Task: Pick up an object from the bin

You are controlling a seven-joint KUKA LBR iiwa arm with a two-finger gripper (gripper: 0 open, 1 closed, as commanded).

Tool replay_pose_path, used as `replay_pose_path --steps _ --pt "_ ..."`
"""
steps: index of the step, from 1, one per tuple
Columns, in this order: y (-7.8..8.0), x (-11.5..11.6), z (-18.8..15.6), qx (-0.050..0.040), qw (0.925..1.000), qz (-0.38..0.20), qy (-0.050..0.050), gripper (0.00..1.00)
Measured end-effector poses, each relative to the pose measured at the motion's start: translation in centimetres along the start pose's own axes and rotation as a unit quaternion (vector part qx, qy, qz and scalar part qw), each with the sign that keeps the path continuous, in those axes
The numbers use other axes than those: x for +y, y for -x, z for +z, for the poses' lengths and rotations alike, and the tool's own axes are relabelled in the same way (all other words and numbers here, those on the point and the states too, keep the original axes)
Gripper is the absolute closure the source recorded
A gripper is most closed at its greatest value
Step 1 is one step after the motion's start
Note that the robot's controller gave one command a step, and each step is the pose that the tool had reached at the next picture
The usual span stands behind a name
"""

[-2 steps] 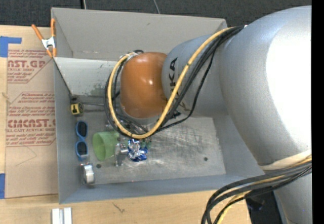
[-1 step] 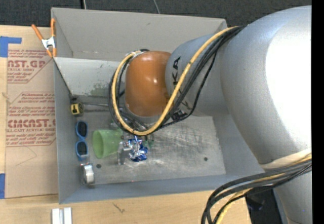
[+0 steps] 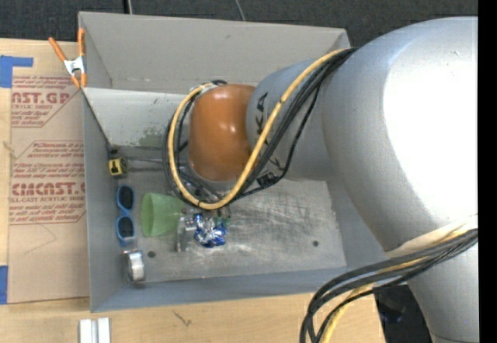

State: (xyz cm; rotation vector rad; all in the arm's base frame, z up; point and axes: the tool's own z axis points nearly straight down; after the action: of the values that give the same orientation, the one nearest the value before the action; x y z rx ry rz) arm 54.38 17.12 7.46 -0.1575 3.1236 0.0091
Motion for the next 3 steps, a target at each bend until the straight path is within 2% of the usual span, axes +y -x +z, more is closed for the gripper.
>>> replay_pose_path --steps 1,2,3 --pt "0.1 0.1 -0.1 0.0053 1.0 -0.001 -0.001 0.0" --pt "0.3 0.1 -0.4 0.0026 1.0 0.0 -0.001 1.0" --pt "0.4 0.2 -2.0 0.0059 1.0 0.0 -0.002 1.0"
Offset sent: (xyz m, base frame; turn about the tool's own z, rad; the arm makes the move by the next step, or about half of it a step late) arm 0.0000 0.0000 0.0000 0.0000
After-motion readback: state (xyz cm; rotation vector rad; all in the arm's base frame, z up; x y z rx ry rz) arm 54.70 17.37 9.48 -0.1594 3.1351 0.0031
